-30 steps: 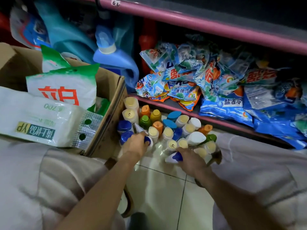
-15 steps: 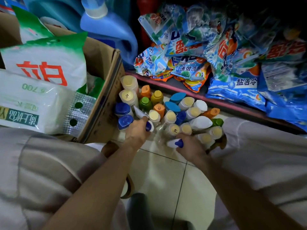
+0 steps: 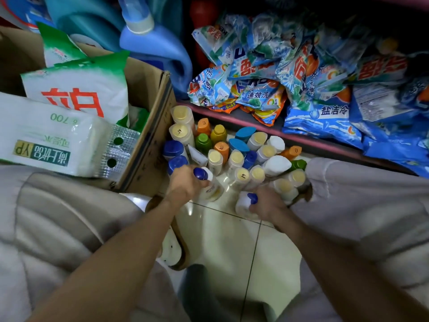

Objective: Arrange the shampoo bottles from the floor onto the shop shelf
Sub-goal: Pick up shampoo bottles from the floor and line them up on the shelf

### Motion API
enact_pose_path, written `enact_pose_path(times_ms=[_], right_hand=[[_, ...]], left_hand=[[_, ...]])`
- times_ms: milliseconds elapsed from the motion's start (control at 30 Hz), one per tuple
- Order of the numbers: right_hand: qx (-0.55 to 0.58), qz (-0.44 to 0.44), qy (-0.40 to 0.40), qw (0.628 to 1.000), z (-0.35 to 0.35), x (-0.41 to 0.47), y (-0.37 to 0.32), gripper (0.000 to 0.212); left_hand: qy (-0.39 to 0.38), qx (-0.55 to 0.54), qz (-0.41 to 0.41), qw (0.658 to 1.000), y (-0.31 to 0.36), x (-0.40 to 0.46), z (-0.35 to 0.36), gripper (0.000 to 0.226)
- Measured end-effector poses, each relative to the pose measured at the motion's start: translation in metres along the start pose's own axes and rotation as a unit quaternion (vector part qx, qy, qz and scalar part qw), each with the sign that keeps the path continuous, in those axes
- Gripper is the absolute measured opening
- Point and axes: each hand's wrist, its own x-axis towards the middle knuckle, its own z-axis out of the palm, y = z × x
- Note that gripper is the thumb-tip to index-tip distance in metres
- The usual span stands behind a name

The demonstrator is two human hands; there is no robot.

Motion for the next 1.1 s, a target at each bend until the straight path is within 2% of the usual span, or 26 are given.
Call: enact_pose_path(times_ms=[100, 167, 233, 333, 400, 467, 533, 567, 633, 700, 733, 767, 867, 933, 1100], right_hand=[[0.025, 0.044, -0.016, 0.999, -0.021, -0.014, -0.001, 0.031], [0.125, 0.070, -0.040, 0.989, -0.040, -0.024, -0.002, 0.029], [0.250, 0.083, -0.061, 0.963, -0.061, -0.038, -0.005, 0.029], [0.378, 0.093, -0.064, 0.919, -0.098, -0.064, -0.009, 0.027], [0.481, 0.106, -0.058, 0.868, -0.130, -0.081, -0.006, 0.026], [0.572, 0.116, -0.045, 0.811, -0.169, -0.101, 0.002, 0.015], [0.630, 0.117, -0.008, 0.768, -0.207, -0.123, 0.014, 0.006], [0.654, 0.107, 0.002, 0.749, -0.226, -0.133, 0.019, 0.011], [0.705, 0.082, -0.003, 0.705, -0.258, -0.154, 0.024, 0.009], [0.758, 0.032, -0.045, 0.650, -0.287, -0.169, 0.026, 0.061], [0.782, 0.017, -0.046, 0.621, -0.301, -0.173, 0.027, 0.076], [0.801, 0.003, -0.045, 0.596, -0.315, -0.176, 0.022, 0.079], [0.853, -0.038, 0.002, 0.520, -0.345, -0.178, -0.008, 0.052], [0.875, -0.041, 0.030, 0.482, -0.355, -0.169, -0.032, 0.035], [0.911, 0.002, 0.070, 0.406, -0.364, -0.136, -0.096, 0.029]], left_hand=[[0.019, -0.057, 0.015, 0.998, 0.010, -0.023, -0.026, 0.035], [0.044, -0.092, 0.021, 0.995, 0.015, -0.041, -0.048, 0.037], [0.068, -0.135, 0.041, 0.988, 0.022, -0.058, -0.074, 0.040], [0.099, -0.225, 0.077, 0.966, 0.035, -0.080, -0.116, 0.029], [0.107, -0.310, 0.092, 0.940, 0.045, -0.088, -0.146, 0.026], [0.123, -0.406, 0.093, 0.901, 0.052, -0.091, -0.179, 0.033], [0.142, -0.482, 0.090, 0.860, 0.056, -0.089, -0.215, 0.038], [0.147, -0.518, 0.095, 0.837, 0.057, -0.087, -0.231, 0.034], [0.156, -0.591, 0.101, 0.785, 0.059, -0.084, -0.255, 0.022], [0.163, -0.652, 0.095, 0.734, 0.060, -0.080, -0.269, 0.022], [0.164, -0.674, 0.091, 0.714, 0.061, -0.078, -0.273, 0.028], [0.167, -0.690, 0.089, 0.698, 0.062, -0.077, -0.276, 0.033], [0.181, -0.720, 0.091, 0.664, 0.066, -0.076, -0.282, 0.037], [0.191, -0.728, 0.085, 0.653, 0.071, -0.076, -0.284, 0.037], [0.201, -0.747, 0.052, 0.632, 0.081, -0.078, -0.274, 0.027]])
